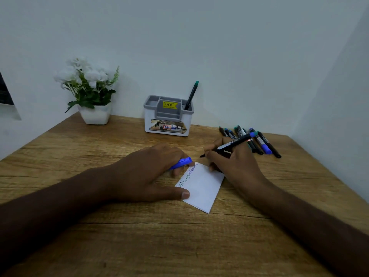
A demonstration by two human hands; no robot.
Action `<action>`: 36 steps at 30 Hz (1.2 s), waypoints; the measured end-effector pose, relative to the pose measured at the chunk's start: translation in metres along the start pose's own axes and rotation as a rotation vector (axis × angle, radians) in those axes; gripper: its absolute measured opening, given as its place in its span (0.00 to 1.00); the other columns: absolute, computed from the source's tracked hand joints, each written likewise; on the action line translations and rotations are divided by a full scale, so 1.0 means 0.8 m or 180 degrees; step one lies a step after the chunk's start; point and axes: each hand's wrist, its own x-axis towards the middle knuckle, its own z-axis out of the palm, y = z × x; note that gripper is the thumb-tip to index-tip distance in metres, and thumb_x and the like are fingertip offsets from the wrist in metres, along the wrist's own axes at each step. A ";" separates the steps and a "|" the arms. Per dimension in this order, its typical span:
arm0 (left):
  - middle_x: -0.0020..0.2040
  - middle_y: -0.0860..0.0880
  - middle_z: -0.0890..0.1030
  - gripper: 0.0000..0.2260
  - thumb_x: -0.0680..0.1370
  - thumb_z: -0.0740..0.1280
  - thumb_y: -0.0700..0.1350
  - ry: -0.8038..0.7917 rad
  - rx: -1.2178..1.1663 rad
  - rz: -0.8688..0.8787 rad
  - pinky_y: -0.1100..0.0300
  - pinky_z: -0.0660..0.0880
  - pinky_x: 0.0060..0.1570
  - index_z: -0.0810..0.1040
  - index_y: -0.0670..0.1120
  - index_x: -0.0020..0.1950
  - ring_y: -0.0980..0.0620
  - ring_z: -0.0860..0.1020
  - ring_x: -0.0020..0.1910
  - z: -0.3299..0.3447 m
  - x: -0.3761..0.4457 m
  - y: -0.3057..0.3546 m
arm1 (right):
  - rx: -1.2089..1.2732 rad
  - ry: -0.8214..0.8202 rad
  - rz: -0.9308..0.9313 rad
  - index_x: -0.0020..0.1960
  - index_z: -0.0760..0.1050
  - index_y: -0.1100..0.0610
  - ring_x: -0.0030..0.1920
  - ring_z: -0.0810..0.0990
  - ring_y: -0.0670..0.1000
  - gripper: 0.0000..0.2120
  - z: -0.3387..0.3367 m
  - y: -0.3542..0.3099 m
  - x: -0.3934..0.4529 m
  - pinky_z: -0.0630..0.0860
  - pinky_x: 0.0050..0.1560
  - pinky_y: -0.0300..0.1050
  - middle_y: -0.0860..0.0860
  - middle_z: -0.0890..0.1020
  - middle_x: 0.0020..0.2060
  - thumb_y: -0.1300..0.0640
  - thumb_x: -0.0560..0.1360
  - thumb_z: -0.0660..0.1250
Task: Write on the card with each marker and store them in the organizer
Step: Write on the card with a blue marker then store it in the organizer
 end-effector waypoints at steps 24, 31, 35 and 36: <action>0.53 0.74 0.69 0.11 0.76 0.66 0.71 0.0068 -0.0030 0.0076 0.58 0.73 0.58 0.63 0.79 0.51 0.66 0.69 0.59 -0.001 0.000 0.004 | 0.1092 -0.0243 -0.0327 0.47 0.84 0.61 0.38 0.86 0.56 0.05 -0.011 -0.013 -0.026 0.87 0.44 0.53 0.58 0.87 0.38 0.69 0.78 0.72; 0.61 0.71 0.69 0.16 0.78 0.60 0.73 0.0001 0.0243 0.0033 0.58 0.74 0.58 0.66 0.71 0.62 0.65 0.68 0.60 0.001 -0.001 0.000 | 0.0107 -0.0718 -0.0495 0.50 0.89 0.51 0.41 0.88 0.46 0.06 -0.001 -0.020 -0.031 0.83 0.44 0.38 0.46 0.90 0.42 0.56 0.73 0.80; 0.64 0.64 0.71 0.17 0.85 0.52 0.64 0.0045 0.0488 -0.0164 0.57 0.75 0.58 0.70 0.59 0.69 0.63 0.69 0.59 -0.002 0.001 0.008 | 0.0272 -0.0592 -0.0331 0.50 0.88 0.48 0.40 0.88 0.45 0.06 0.003 -0.018 -0.032 0.80 0.42 0.34 0.44 0.90 0.41 0.53 0.73 0.80; 0.65 0.62 0.72 0.18 0.85 0.50 0.62 0.0034 0.0540 -0.0226 0.57 0.75 0.58 0.69 0.59 0.70 0.63 0.69 0.60 -0.002 0.002 0.011 | 0.0286 -0.0607 -0.0354 0.50 0.88 0.49 0.40 0.88 0.46 0.06 0.003 -0.019 -0.034 0.81 0.42 0.36 0.46 0.90 0.41 0.53 0.73 0.80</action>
